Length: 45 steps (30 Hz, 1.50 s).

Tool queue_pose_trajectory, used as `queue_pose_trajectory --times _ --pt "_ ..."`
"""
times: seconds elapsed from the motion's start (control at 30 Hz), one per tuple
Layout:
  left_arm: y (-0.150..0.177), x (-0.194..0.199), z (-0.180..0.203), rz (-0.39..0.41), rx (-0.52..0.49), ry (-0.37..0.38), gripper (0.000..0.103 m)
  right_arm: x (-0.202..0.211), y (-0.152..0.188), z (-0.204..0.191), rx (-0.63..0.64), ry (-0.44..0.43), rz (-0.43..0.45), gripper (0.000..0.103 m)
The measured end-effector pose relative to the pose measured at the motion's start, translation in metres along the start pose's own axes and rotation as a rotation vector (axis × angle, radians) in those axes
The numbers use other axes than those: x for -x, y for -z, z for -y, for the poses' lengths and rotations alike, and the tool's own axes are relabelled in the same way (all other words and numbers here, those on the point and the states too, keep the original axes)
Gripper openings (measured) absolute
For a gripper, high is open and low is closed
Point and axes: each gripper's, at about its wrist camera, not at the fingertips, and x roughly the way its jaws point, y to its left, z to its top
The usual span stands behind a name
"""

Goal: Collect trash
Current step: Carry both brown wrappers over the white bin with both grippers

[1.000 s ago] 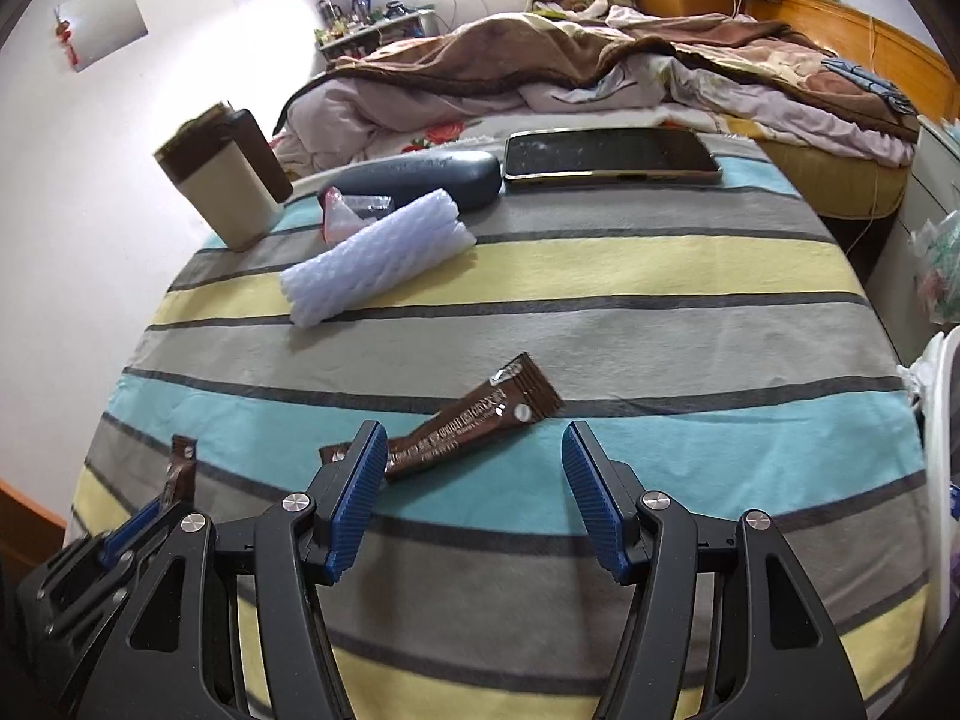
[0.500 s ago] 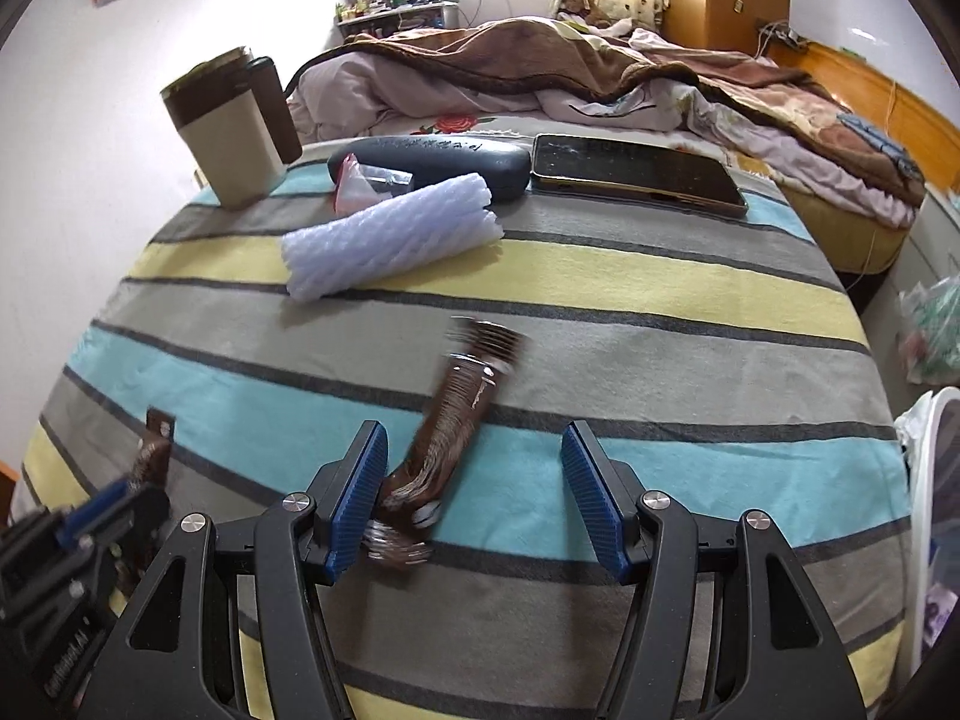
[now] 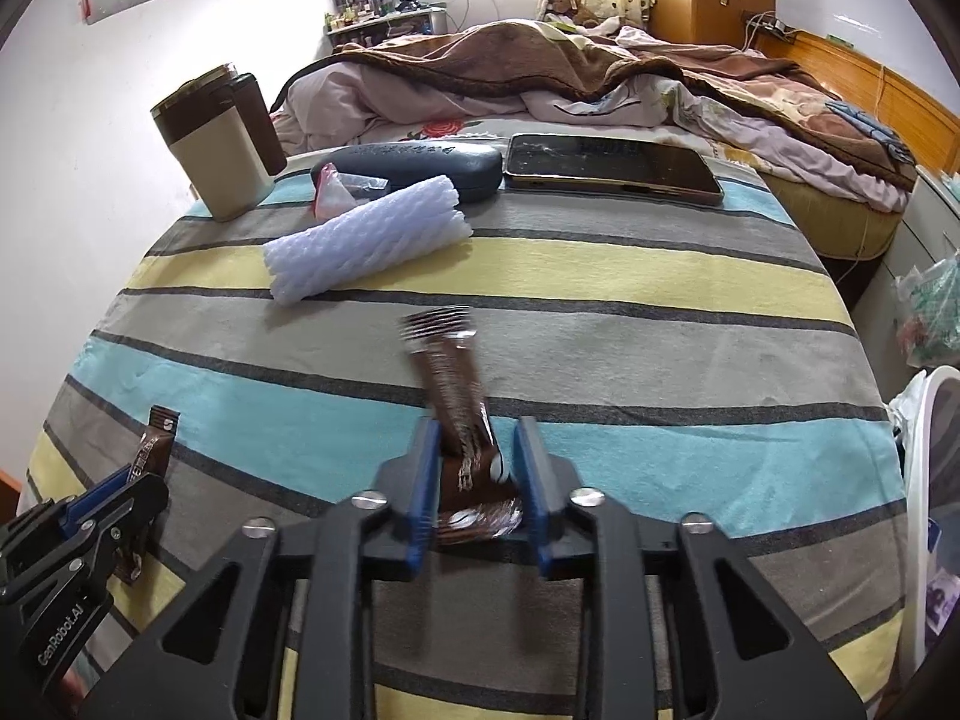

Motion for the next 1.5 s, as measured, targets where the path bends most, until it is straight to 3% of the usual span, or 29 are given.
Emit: queue_pose_trajectory --times 0.2,0.87,1.5 --pt "0.001 0.004 0.001 0.008 -0.001 0.008 0.017 0.0 0.0 0.002 -0.004 -0.009 0.004 0.017" --pt "0.002 0.031 0.025 0.052 -0.054 0.002 0.017 0.026 0.01 0.012 -0.015 -0.059 0.04 0.016" --pt "0.002 0.06 0.086 0.113 -0.165 0.045 0.017 0.07 0.022 0.059 -0.087 -0.052 0.133 0.016"
